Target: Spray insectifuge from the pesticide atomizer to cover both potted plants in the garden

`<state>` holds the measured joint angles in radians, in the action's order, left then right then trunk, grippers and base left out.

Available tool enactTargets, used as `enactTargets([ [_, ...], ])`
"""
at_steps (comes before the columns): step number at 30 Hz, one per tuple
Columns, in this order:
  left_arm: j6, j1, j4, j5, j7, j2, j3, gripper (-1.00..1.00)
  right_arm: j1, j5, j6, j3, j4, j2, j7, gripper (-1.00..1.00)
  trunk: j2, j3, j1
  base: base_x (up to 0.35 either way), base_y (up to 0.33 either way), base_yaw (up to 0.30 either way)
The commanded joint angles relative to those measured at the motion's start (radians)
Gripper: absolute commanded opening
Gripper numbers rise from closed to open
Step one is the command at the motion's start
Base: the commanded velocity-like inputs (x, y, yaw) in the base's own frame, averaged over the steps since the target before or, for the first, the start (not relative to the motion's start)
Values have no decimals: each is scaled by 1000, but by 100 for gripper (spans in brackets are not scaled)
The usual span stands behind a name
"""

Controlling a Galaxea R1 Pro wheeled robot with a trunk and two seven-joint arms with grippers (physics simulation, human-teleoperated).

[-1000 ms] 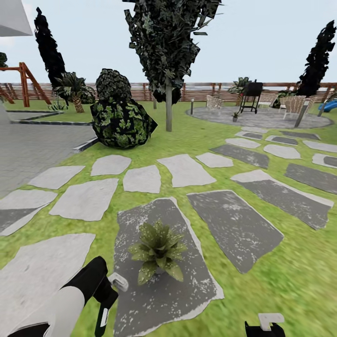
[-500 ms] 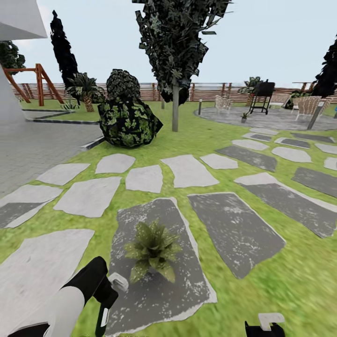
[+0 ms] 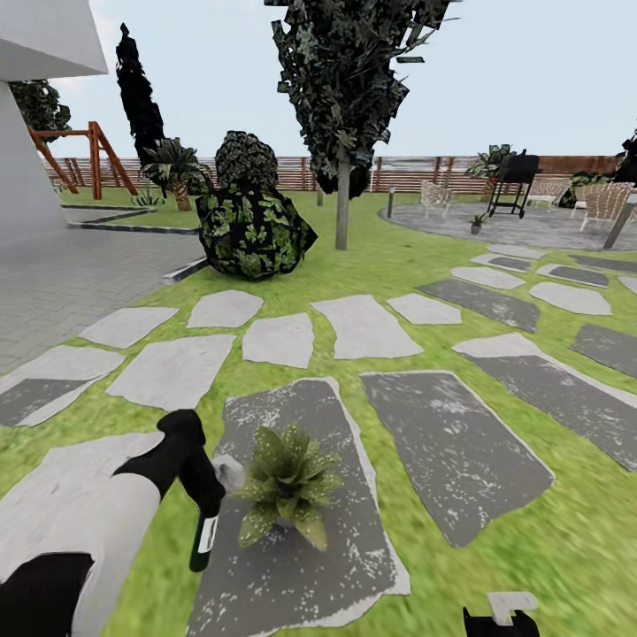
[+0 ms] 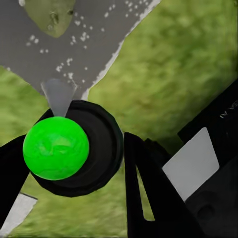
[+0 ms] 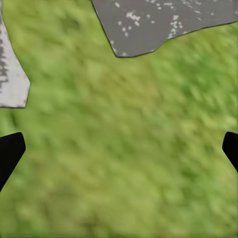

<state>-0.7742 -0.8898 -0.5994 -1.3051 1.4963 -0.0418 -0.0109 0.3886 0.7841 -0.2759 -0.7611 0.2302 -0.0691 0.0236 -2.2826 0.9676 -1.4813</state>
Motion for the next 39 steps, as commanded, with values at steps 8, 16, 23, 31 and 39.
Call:
enactTargets([
  [8, -9, 8, 1, -16, 25, 4, -1, -100, 1, 9, -6, -9, -1, 0, 4, 100, 0, 1, 0, 76, -40, 0],
  [16, -8, 11, 12, -16, 25, 5, -2, -100, 1, 9, -7, -9, -2, 1, 4, 100, 0, 1, 0, 235, -168, 0],
  [23, -11, 11, 16, -13, 45, 5, 112, -100, 1, 9, -8, -9, -1, 0, 5, 100, 0, 1, 0, 235, -106, 0],
  [31, -9, 12, 16, -17, 75, 1, 146, -100, 1, 9, -8, -9, -2, 2, 6, 100, 0, 1, 0, 47, -2, 183],
  [39, -8, 14, 16, -14, 75, 4, 142, -100, 1, 9, -8, -9, -2, 2, 6, 100, 0, 1, 0, 0, -24, 175],
])
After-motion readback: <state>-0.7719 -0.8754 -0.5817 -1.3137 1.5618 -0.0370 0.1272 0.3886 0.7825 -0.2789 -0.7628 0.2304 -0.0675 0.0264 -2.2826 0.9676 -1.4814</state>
